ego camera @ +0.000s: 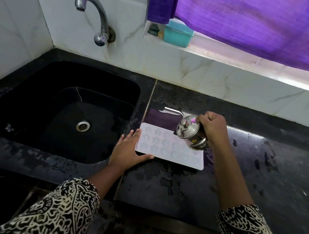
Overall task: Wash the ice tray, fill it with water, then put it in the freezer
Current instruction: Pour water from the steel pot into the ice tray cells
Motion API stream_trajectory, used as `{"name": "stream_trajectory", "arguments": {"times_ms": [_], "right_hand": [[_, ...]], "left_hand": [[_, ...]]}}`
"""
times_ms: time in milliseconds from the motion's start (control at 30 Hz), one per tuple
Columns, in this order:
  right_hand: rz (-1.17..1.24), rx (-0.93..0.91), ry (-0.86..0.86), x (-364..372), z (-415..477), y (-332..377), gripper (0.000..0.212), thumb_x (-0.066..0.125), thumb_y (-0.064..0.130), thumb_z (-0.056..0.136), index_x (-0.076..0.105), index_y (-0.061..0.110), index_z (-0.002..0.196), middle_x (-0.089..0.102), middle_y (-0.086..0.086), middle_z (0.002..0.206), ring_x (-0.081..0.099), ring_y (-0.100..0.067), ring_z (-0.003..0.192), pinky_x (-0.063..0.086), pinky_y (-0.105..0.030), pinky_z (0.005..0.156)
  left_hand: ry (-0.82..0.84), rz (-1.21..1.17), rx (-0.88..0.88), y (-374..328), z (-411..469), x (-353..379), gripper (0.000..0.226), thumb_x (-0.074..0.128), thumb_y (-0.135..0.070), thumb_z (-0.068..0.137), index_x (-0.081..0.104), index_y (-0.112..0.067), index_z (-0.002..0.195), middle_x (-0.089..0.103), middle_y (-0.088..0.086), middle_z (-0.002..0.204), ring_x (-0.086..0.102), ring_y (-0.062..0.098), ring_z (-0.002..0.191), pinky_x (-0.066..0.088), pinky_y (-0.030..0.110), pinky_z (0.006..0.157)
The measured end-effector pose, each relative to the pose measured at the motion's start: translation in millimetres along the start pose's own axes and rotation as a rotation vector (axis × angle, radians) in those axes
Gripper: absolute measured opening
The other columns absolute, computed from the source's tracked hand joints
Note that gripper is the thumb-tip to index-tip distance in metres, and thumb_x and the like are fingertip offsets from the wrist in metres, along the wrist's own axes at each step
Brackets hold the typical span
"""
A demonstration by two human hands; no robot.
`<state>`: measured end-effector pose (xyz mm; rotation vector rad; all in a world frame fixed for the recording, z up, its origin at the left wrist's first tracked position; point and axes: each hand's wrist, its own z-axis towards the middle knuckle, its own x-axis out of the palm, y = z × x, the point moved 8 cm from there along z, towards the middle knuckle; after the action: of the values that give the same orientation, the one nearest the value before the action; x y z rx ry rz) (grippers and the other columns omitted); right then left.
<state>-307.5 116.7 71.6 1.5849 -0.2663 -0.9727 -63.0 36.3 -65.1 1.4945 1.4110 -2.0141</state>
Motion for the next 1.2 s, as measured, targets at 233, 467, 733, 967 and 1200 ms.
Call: {"name": "stream_trajectory", "arguments": {"times_ms": [233, 467, 733, 967, 1200], "right_hand": [[-0.025, -0.025, -0.001, -3.4, 0.8, 2.3, 0.025, 0.063, 0.008, 0.079, 0.048, 0.009, 0.059, 0.041, -0.004, 0.053, 0.039, -0.015, 0.054, 0.036, -0.026, 0.052], [-0.038, -0.033, -0.007, -5.2, 0.6, 7.5, 0.031, 0.063, 0.008, 0.079, 0.044, 0.014, 0.055, 0.04, -0.001, 0.051, 0.038, -0.013, 0.052, 0.036, -0.026, 0.053], [-0.054, -0.047, -0.003, -3.7, 0.6, 13.7, 0.026, 0.063, 0.01, 0.078, 0.047, 0.011, 0.058, 0.041, -0.003, 0.053, 0.039, -0.015, 0.054, 0.036, -0.027, 0.055], [-0.082, -0.05, -0.006, -2.6, -1.1, 19.5, 0.029, 0.063, 0.011, 0.079, 0.046, 0.014, 0.056, 0.044, -0.001, 0.053, 0.041, -0.013, 0.055, 0.037, -0.027, 0.056], [-0.062, -0.051, -0.013, -3.9, -4.5, 27.2, 0.036, 0.062, 0.008, 0.081, 0.041, 0.016, 0.053, 0.041, 0.001, 0.051, 0.037, -0.009, 0.049, 0.035, -0.021, 0.05]], "left_hand": [[0.011, 0.007, -0.001, -0.1, -0.1, 0.4, 0.124, 0.032, -0.092, 0.053, 0.012, -0.021, 0.154, 0.018, -0.008, 0.16, 0.009, 0.008, 0.147, 0.002, 0.032, 0.119], [0.005, 0.001, 0.002, 0.0, 0.1, 0.8, 0.123, 0.033, -0.091, 0.054, 0.012, -0.022, 0.154, 0.019, -0.008, 0.159, 0.009, 0.008, 0.147, 0.002, 0.032, 0.119], [0.014, 0.013, 0.001, 0.1, 1.1, 1.7, 0.124, 0.032, -0.091, 0.054, 0.012, -0.022, 0.154, 0.018, -0.008, 0.16, 0.009, 0.008, 0.147, 0.002, 0.031, 0.119], [0.01, 0.011, -0.001, 0.7, 0.8, 1.6, 0.123, 0.033, -0.091, 0.054, 0.012, -0.022, 0.154, 0.019, -0.008, 0.159, 0.009, 0.008, 0.147, 0.002, 0.031, 0.119], [0.013, 0.013, 0.0, 1.0, 1.1, 2.0, 0.123, 0.032, -0.091, 0.053, 0.012, -0.022, 0.153, 0.019, -0.009, 0.159, 0.009, 0.008, 0.147, 0.003, 0.033, 0.119]]}}
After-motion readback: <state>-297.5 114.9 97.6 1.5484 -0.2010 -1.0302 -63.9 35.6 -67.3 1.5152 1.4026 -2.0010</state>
